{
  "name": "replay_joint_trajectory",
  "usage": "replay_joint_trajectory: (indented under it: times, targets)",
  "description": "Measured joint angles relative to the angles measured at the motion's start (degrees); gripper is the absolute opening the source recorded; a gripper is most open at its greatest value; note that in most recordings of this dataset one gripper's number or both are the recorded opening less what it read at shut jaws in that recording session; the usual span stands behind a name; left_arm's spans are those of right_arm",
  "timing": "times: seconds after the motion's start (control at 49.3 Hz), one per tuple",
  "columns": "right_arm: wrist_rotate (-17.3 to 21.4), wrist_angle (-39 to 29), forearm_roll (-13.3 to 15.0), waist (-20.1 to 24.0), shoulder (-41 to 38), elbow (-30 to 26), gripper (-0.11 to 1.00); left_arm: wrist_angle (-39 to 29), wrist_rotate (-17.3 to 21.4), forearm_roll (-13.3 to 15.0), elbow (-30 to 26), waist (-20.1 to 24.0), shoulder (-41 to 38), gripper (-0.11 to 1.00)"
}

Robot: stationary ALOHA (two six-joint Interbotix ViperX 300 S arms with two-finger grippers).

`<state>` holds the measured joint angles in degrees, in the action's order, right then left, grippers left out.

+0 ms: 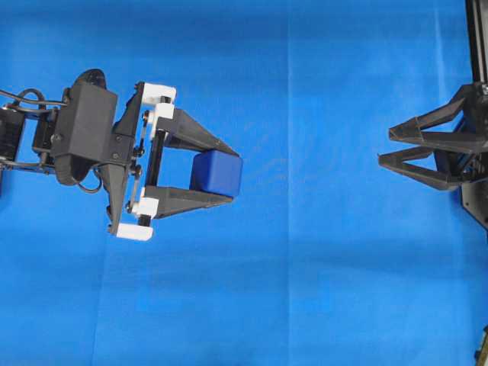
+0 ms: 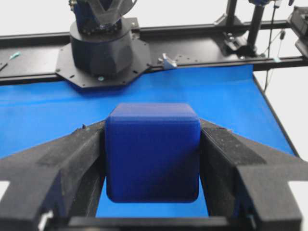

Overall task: Handover the blue block to the right arm after grasping it with the left arm, then place it in the designated position.
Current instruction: 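Hold the cube raised in the left gripper while right gripper opens, then move the open right gripper down onto the cube held by left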

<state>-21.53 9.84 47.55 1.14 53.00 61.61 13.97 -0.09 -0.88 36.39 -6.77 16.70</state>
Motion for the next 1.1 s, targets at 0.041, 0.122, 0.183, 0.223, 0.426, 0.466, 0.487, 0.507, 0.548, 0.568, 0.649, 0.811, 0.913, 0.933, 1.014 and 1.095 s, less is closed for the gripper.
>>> replay_joint_trajectory:
  times: [0.041,0.122,0.183,0.223,0.426,0.466,0.487,0.507,0.548,0.568,0.649,0.811,0.913,0.933,1.014,1.095]
  targets:
    - [0.0,0.0,0.0,-0.1,0.0,0.0,0.97,0.0,0.0,0.0,0.0,0.0,0.0,0.49]
    - [0.0,0.0,0.0,0.0,0.0,0.1,0.97,0.0,0.0,0.0,0.0,0.0,0.0,0.49]
    - [0.1,0.0,0.0,0.0,0.0,0.0,0.97,0.0,0.0,0.0,0.1,0.0,-0.1,0.49]
    - [0.0,0.0,0.0,-0.1,0.0,0.0,0.97,0.0,0.0,0.0,0.1,0.0,0.0,0.49]
    - [0.0,0.0,0.0,0.0,-0.7,-0.3,0.97,0.0,0.0,0.0,0.1,0.0,0.0,0.49]
    - [0.0,-0.1,0.0,0.0,-1.6,-0.9,0.96,0.0,0.0,0.0,0.0,0.0,-0.1,0.49]
    - [0.1,0.0,0.0,0.0,-2.1,-1.2,0.96,0.0,0.0,0.0,0.1,0.0,0.0,0.49]
    - [0.0,-0.1,0.0,0.0,-2.6,-1.6,0.96,0.0,0.0,0.0,0.1,0.0,-0.1,0.49]
    - [0.0,0.0,0.1,0.0,-4.0,-2.5,0.96,0.0,0.0,0.0,0.0,0.0,0.0,0.49]
    - [0.1,0.0,0.0,0.0,-4.7,-3.0,0.96,0.0,0.0,0.0,0.1,0.0,-0.1,0.49]
    - [0.0,0.2,0.0,0.0,-7.6,-5.3,0.96,0.0,-0.1,0.0,0.0,0.0,0.0,0.49]
    - [-0.2,1.4,0.6,0.0,-14.4,-10.4,0.96,0.0,-0.3,0.0,0.1,0.0,0.0,0.49]
    - [-0.8,1.8,1.2,0.0,-18.6,-13.8,0.96,0.0,-0.3,0.0,0.0,0.0,0.0,0.49]
    - [-0.9,1.9,1.3,0.0,-19.5,-14.5,0.96,0.0,-0.3,0.0,0.1,0.0,0.0,0.49]
    - [-1.1,2.2,1.3,0.0,-22.9,-17.1,0.96,0.0,-0.3,0.0,0.0,0.0,0.0,0.49]
    - [-1.1,2.4,1.4,-0.1,-25.8,-19.4,0.96,0.0,-0.3,0.0,0.1,0.0,0.0,0.49]
